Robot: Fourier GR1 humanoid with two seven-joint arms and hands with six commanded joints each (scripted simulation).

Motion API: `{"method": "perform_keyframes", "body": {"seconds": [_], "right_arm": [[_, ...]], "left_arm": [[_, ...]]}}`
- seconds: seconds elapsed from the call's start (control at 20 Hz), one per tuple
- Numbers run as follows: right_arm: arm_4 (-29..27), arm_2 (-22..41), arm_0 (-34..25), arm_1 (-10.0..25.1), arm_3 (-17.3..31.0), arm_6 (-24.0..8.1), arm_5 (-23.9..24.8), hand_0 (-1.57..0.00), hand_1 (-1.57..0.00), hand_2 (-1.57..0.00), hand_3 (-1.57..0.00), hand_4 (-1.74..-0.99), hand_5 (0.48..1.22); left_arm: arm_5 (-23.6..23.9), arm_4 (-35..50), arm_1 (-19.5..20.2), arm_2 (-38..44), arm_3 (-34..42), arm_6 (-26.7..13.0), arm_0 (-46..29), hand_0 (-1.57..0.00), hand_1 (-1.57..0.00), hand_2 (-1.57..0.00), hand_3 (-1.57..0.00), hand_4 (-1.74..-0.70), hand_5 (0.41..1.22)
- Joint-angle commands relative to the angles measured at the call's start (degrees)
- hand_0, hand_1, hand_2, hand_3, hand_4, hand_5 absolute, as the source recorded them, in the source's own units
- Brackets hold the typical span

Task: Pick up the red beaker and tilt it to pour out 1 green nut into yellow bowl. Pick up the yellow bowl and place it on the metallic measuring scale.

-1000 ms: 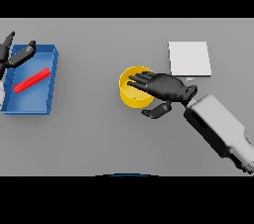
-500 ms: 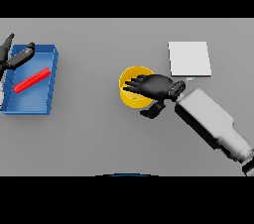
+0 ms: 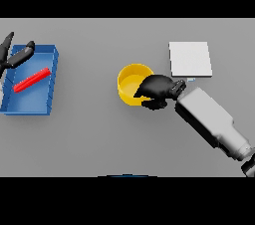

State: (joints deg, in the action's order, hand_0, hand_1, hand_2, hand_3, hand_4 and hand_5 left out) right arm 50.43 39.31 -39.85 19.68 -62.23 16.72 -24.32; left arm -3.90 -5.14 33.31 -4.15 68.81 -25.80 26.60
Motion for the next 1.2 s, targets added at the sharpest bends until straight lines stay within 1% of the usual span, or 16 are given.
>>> {"method": "perform_keyframes", "body": {"seconds": [0.0,0.1,0.15,0.25,0.4,0.45,0.5,0.6,0.65,0.75,0.8,0.85,0.95,1.05,1.1,1.15], "right_arm": [[0.23,0.40,0.06,-0.27,-0.34,-1.18,-0.30,-1.11,-1.09,-1.07,-0.88,-1.578,1.113],[-0.50,0.35,0.40,-0.03,-1.74,-3.00,-2.02,-1.28,-1.27,-1.19,-1.03,-1.637,1.152],[-0.77,0.42,0.18,0.23,-1.61,-2.72,-2.41,-1.34,-1.33,-1.25,-1.07,-1.658,1.166],[-1.43,0.28,0.43,0.70,-2.45,-3.09,-3.60,-1.42,-1.41,-1.32,-1.13,-1.688,1.186],[-1.95,0.08,0.11,1.22,-4.02,-3.07,-3.85,-1.49,-1.49,-1.36,-1.20,-1.714,1.203],[-2.57,-0.50,-0.37,1.95,-4.85,-2.83,-4.80,-1.51,-1.51,-1.39,-1.20,-1.719,1.207],[-2.94,-0.89,-0.50,1.95,-5.26,-3.99,-5.28,-1.52,-1.52,-1.41,-1.18,-1.724,1.209],[-3.94,-1.96,-0.85,3.63,-7.31,-4.28,-6.85,-1.54,-1.54,-1.45,-1.17,-1.730,1.214],[-4.36,-2.46,-1.11,3.79,-7.90,-5.33,-7.52,-1.55,-1.54,-1.46,-1.16,-1.732,1.215],[-4.90,-3.46,-1.93,5.27,-9.05,-5.65,-8.74,-1.55,-1.55,-1.49,-1.15,-1.735,1.217],[-5.28,-4.02,-1.71,6.04,-10.78,-6.95,-9.57,-1.56,-1.56,-1.45,-1.20,-1.736,1.218],[-5.19,-4.33,-1.31,6.37,-12.22,-8.25,-9.73,-1.56,-1.56,-1.43,-1.22,-1.737,1.219],[-5.20,-4.51,-0.36,6.61,-14.64,-10.33,-10.30,-1.56,-1.56,-1.47,-1.19,-1.739,1.219],[-5.72,-5.10,0.59,6.92,-16.29,-11.00,-10.57,-1.57,-1.57,-1.51,-1.18,-1.739,1.219],[-6.00,-6.11,0.15,7.03,-15.94,-11.90,-10.68,-1.52,-1.57,-1.52,-1.18,-1.740,1.219],[-6.04,-6.92,-0.03,7.93,-15.42,-12.50,-10.61,-1.53,-1.57,-1.52,-1.18,-1.740,1.220]], "left_arm": [[-0.13,-0.07,0.23,0.04,-0.10,-0.23,0.08,0.00,0.00,0.00,0.00,-0.79,0.707],[-0.24,-0.48,0.57,0.00,-0.84,0.65,-0.01,0.00,0.00,0.00,0.00,-0.78,0.712],[-0.07,-0.67,0.28,-0.25,-0.86,0.81,-0.09,0.00,0.00,0.00,0.00,-0.78,0.711],[-0.10,-0.66,0.29,-0.31,-0.47,0.03,0.35,0.00,0.00,0.00,0.00,-0.78,0.710],[-0.47,0.00,0.10,-0.09,-0.43,-0.06,0.74,0.00,0.00,0.00,0.00,-0.79,0.704],[-0.51,0.03,0.29,-0.15,0.23,-0.59,0.26,0.00,0.00,0.00,0.00,-0.78,0.703],[-0.25,-0.30,0.13,-0.40,0.28,-0.41,0.11,0.00,0.00,0.00,0.00,-0.78,0.704],[-0.10,-0.59,0.21,-0.46,0.02,0.34,-0.11,0.00,0.00,0.00,0.00,-0.77,0.706],[-0.12,-0.80,0.18,-0.64,-0.11,0.18,0.18,0.00,0.00,0.00,0.00,-0.77,0.707],[0.01,-0.59,-0.01,-0.45,-0.22,0.15,0.52,0.00,0.00,0.00,0.00,-0.78,0.702],[-0.08,-0.22,-0.06,-0.29,0.04,0.22,0.40,0.00,0.00,0.00,0.00,-0.78,0.702],[-0.46,0.26,0.15,-0.01,0.25,0.27,0.38,0.00,0.00,0.00,0.00,-0.78,0.702],[-0.40,0.44,-0.10,0.11,-0.19,-0.09,0.82,0.00,0.00,0.00,0.00,-0.79,0.702],[-0.24,0.41,-0.09,0.24,-0.47,0.17,0.80,0.00,0.00,0.00,0.00,-0.80,0.704],[-0.66,0.72,0.14,0.31,0.07,-0.26,1.21,0.00,0.00,0.00,0.00,-0.80,0.704],[-0.66,0.97,0.25,0.46,0.48,0.15,0.58,0.00,0.00,0.00,0.00,-0.81,0.703]]}}
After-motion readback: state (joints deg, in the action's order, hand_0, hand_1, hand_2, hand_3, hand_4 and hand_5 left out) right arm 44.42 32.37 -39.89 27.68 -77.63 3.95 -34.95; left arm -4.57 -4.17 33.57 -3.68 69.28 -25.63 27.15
